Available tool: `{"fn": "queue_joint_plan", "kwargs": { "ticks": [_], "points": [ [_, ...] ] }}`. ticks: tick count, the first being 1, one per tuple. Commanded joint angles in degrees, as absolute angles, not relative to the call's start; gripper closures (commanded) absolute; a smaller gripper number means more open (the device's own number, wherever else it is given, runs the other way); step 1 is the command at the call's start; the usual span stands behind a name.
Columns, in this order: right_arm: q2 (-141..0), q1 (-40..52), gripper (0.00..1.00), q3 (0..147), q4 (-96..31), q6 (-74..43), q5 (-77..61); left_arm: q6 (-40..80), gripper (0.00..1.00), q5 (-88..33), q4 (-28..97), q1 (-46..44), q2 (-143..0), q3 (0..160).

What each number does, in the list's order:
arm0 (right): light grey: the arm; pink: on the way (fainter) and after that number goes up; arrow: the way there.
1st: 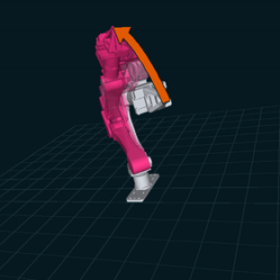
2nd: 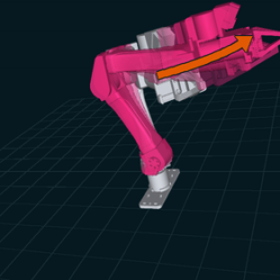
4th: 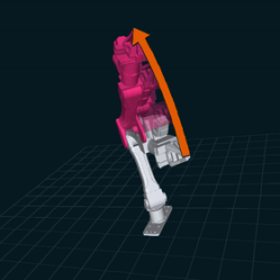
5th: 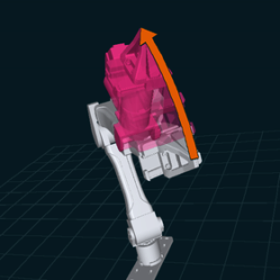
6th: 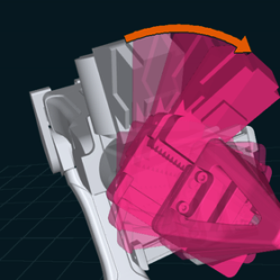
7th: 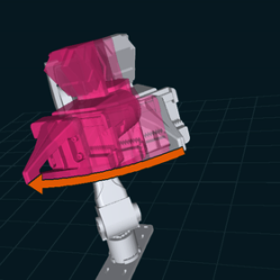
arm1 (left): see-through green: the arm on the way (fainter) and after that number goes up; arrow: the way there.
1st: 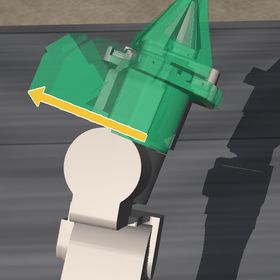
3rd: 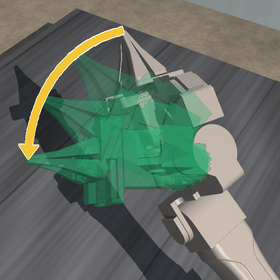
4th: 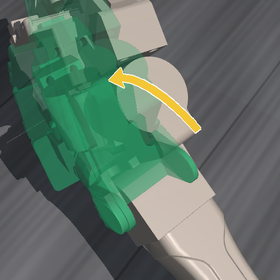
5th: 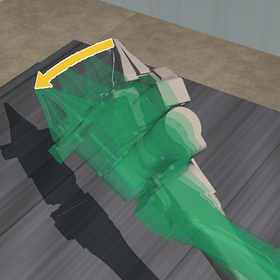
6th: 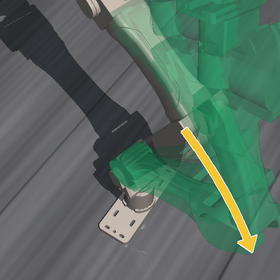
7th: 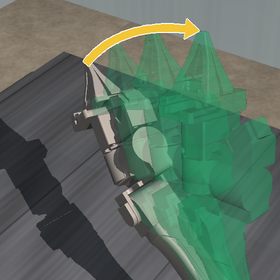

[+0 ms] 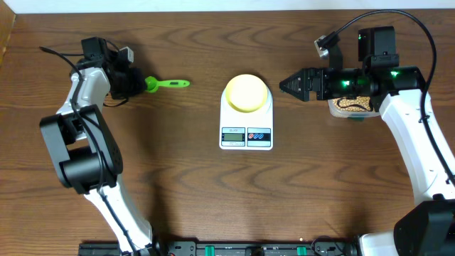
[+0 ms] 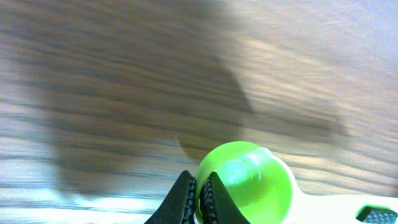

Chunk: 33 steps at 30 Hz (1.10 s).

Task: Scoop item into bowl and weigh 50g on scale
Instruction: 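Grasp the green scoop with the left gripper and lift it, then pass the green scoop from the left gripper to the right gripper above the scale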

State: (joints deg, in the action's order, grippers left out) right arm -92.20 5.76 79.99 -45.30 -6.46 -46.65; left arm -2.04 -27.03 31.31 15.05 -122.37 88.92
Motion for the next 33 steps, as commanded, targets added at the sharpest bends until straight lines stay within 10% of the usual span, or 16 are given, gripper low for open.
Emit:
{"fn": "queue_joint_plan", "kwargs": {
  "ticks": [1, 20, 33],
  "points": [
    [-91.7, 5.7, 0.01, 80.6, -44.8, -5.5, -46.7, 3.0, 0.93, -39.8, 32.0, 14.4, -114.8, 88.6],
    [-84.0, 8.8, 0.06, 80.6, -35.6, -6.9, -50.1, 18.8, 0.93, -22.4, 36.6, -16.2, -91.0, 88.6],
    [-78.5, 8.9, 0.06, 80.6, -36.4, -9.3, -49.9, 19.3, 0.93, -19.4, 34.8, -18.7, -91.0, 88.6]
  ]
}}
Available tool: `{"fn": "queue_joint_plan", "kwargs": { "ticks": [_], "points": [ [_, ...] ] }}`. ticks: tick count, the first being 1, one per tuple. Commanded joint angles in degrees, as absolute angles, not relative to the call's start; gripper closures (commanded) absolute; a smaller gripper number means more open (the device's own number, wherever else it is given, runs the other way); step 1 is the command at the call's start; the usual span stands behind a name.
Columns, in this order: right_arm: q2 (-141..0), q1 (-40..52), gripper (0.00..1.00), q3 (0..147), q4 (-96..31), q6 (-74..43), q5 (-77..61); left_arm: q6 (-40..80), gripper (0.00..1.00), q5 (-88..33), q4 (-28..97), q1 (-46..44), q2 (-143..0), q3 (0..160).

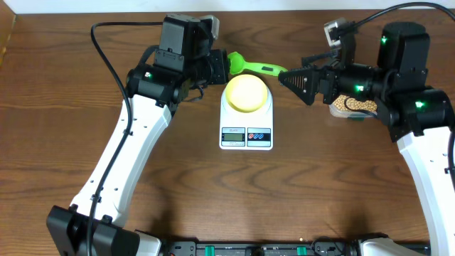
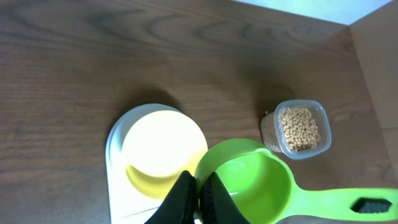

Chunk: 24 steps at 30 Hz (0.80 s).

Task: Scoop item into bowl and weigh 50g on scale
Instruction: 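Pass the green scoop from the left gripper to the right gripper above the scale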

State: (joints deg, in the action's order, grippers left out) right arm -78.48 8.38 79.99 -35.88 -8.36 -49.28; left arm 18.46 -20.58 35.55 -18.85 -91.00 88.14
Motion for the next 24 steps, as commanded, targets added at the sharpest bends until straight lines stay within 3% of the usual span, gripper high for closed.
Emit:
{"fn": "queue_joint_plan", "kwargs": {
  "ticks": [1, 16, 19, 22, 24],
  "points": [
    [-78.5, 8.9, 0.06, 80.6, -36.5, -9.3, -49.9, 19.7, 0.93, -19.4, 34.5, -18.7, -91.0, 88.6],
    [-79.1, 8.9, 0.14, 80.6, -36.6, -10.7, -49.6, 20.7, 0.93, -26.6, 29.6, -23.7, -91.0, 88.6],
    [-79.1, 8.9, 0.23, 80.6, -36.6, -10.7, -49.6, 20.7, 0.93, -26.6, 29.2, -24.5, -91.0, 88.6],
    [-79.1, 8.9, 0.39, 80.6, -36.6, -11.2, -49.5, 20.7, 0.93, -26.6, 29.0, -24.7, -91.0, 88.6],
    [-79.1, 8.9, 0.43, 80.6, -36.7, -11.9, -49.5, 20.7, 0.93, -26.6, 29.0, -24.7, -91.0, 88.6]
  ]
}}
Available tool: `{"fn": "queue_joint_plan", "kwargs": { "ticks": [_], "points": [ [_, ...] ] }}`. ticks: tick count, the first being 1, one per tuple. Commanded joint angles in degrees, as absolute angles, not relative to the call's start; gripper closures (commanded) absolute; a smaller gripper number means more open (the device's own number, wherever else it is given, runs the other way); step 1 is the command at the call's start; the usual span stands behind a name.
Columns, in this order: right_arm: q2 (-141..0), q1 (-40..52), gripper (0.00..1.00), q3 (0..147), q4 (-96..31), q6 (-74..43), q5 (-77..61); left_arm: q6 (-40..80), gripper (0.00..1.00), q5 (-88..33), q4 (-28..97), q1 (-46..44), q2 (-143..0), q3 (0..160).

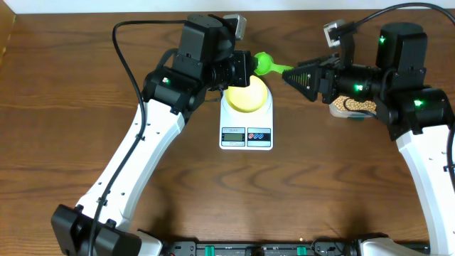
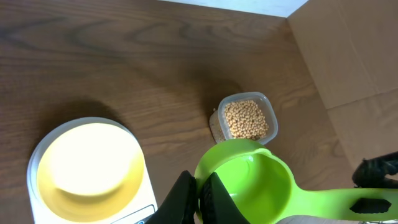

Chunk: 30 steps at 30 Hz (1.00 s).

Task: Scoop item into bowl and weigh 50g on scale
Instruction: 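Pass the green scoop from the left gripper to the right gripper above the scale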

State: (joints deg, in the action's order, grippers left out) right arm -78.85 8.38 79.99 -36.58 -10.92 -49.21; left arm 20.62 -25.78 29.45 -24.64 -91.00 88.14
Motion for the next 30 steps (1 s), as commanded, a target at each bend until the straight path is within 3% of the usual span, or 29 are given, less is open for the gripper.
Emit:
{"fn": "queue_joint_plan", "kwargs": {
  "ticks": [1, 11, 30],
  "points": [
    [-79.1, 8.9, 0.43, 80.6, -36.7, -12.0, -49.4, 20.6, 0.93, -26.6, 28.9, -24.7, -91.0, 88.6],
    [-79.1, 8.9, 0.43, 80.6, -37.3, -12.8, -49.2, 20.5, 0.93, -26.6, 25.6, -24.7, -91.0, 88.6],
    [-79.1, 8.8, 0.61, 80.6, -36.9, -13.3, -47.9, 20.0, 0.93, -26.7, 26.3, -24.7, -91.0, 88.6]
  ]
}}
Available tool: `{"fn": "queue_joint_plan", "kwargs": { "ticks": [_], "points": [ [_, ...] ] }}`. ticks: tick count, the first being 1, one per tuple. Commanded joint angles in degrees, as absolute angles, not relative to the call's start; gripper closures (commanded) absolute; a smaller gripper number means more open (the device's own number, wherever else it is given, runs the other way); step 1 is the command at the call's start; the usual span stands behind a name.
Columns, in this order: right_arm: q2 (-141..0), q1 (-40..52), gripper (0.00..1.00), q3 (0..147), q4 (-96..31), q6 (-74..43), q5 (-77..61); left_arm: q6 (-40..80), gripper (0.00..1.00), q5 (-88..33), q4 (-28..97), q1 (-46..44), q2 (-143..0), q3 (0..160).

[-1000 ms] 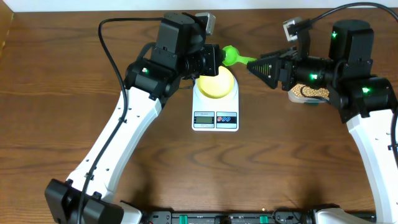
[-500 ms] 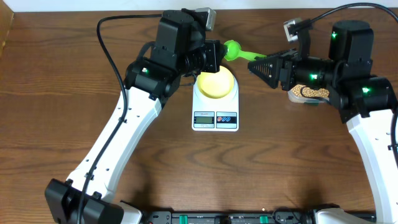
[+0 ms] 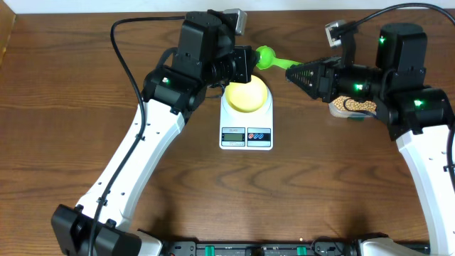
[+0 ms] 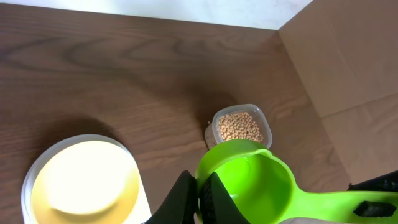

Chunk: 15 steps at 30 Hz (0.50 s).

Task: Scoop item into bowl and weigh 50g on scale
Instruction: 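Pass the green scoop from the left gripper to the right gripper above the scale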

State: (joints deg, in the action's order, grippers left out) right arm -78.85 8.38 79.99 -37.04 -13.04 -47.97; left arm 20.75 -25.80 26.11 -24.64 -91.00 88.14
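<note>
My left gripper (image 3: 250, 60) is shut on the rim of the green scoop (image 3: 266, 55), held in the air just behind the scale. In the left wrist view the fingertips (image 4: 189, 190) pinch the scoop's cup (image 4: 249, 180), which is empty. The scoop's handle points right and its end meets the tip of my right gripper (image 3: 293, 72); whether those fingers grip it does not show. The yellow bowl (image 3: 246, 94) sits empty on the white scale (image 3: 246, 135). A clear tub of beans (image 4: 239, 126) stands on the table to the right, mostly hidden under the right arm in the overhead view.
Brown cardboard (image 4: 348, 74) lies beyond the table's right edge in the left wrist view. The right arm's body (image 3: 398, 85) hangs over the bean tub. The left arm (image 3: 142, 142) stretches across the table's left half.
The left gripper has shifted the scoop slightly toward the back of the table. The handle end still lies at the right gripper's tip. The right arm has hardly moved.
First the left gripper was shut on the scoop's cup low at the table's far left. Then it held the scoop in the air behind the scale. Then the handle end lay at the right gripper's tip, and it stays there now.
</note>
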Motion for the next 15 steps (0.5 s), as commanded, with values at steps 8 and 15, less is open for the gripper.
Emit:
{"fn": "queue_joint_plan", "kwargs": {
  "ticks": [8, 15],
  "points": [
    [-79.1, 8.8, 0.79, 80.6, -36.9, -13.3, -47.9, 19.1, 0.93, -28.1, 26.9, -24.7, -91.0, 88.6],
    [-79.1, 8.8, 0.97, 80.6, -36.9, -13.3, -47.9, 18.9, 0.93, -28.1, 26.9, -24.7, -91.0, 88.6]
  ]
}}
